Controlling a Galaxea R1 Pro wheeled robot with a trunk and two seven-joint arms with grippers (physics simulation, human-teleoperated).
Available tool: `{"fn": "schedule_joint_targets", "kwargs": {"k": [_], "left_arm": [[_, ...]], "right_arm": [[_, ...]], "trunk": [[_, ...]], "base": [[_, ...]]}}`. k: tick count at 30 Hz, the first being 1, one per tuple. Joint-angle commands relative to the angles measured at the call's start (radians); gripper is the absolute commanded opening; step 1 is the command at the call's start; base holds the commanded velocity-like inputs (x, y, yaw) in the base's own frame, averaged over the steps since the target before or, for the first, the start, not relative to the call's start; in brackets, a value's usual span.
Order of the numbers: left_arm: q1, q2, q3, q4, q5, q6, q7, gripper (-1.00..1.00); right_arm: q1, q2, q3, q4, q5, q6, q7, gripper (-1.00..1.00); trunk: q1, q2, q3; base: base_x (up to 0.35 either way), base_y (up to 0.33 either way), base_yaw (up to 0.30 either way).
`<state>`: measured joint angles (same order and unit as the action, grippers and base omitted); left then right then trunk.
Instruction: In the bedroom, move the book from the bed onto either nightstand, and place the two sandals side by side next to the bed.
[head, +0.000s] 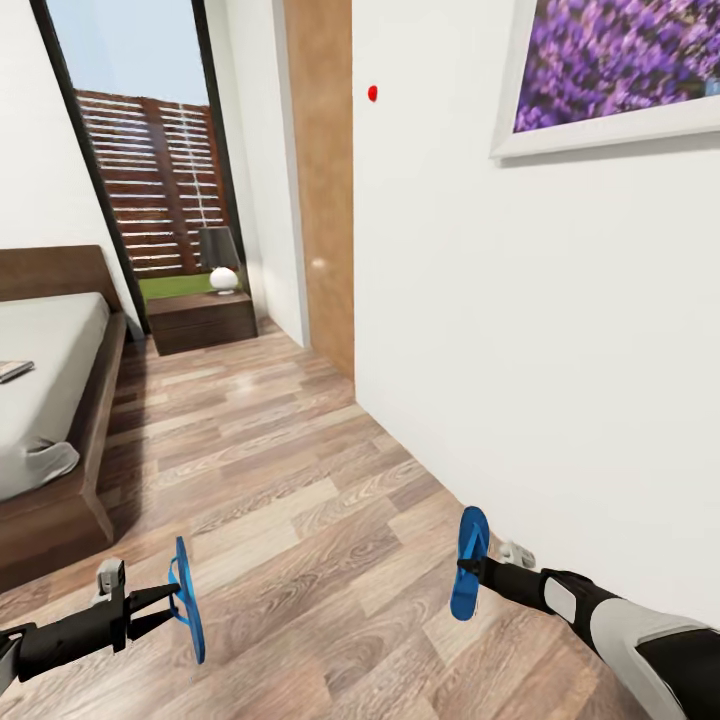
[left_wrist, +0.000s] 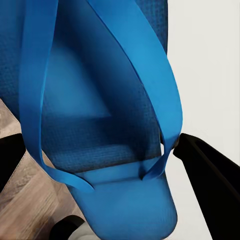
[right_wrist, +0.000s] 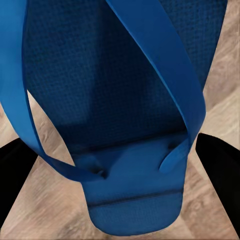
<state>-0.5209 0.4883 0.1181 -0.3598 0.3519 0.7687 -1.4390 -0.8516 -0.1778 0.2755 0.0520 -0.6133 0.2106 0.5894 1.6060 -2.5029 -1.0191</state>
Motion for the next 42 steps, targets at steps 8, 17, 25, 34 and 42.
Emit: {"fn": "schedule_joint_targets", "kwargs": {"k": [8,17,25,34,42], "left_arm": [[-0.001,0.0,0.002,0.0,0.001,0.011,-0.003,-1.0],[-0.001,0.0,0.002,0.001,0.001,0.011,-0.003,-1.0],[-0.001,0.0,0.002,0.001,0.001,0.011,-0.003,-1.0],[-0.001,0.0,0.002,0.001,0.001,0.011,-0.003,-1.0],[-0.001,0.001,0.002,0.001,0.001,0.011,-0.003,-1.0]], "right_arm": [[-0.001,0.0,0.004,0.002,-0.013,0.005,0.005,-1.0],[-0.001,0.0,0.004,0.002,-0.013,0.006,0.004,-1.0],[-0.001,0.0,0.004,0.002,-0.013,0.006,0.004,-1.0],[-0.001,0.0,0.004,0.002,-0.013,0.006,0.005,-1.0],[-0.001,0.0,0.004,0.002,-0.013,0.006,0.004,-1.0]], "trunk": [[0.0,0.0,-0.001],[0.0,0.0,-0.001],[0.0,0.0,-0.001],[0.0,0.0,-0.001],[0.0,0.0,-0.001]], "base": [[0.284,-0.002,0.191],[0.289,0.0,0.225],[0.29,0.0,0.228],[0.29,0.0,0.228],[0.29,-0.038,0.225]]}}
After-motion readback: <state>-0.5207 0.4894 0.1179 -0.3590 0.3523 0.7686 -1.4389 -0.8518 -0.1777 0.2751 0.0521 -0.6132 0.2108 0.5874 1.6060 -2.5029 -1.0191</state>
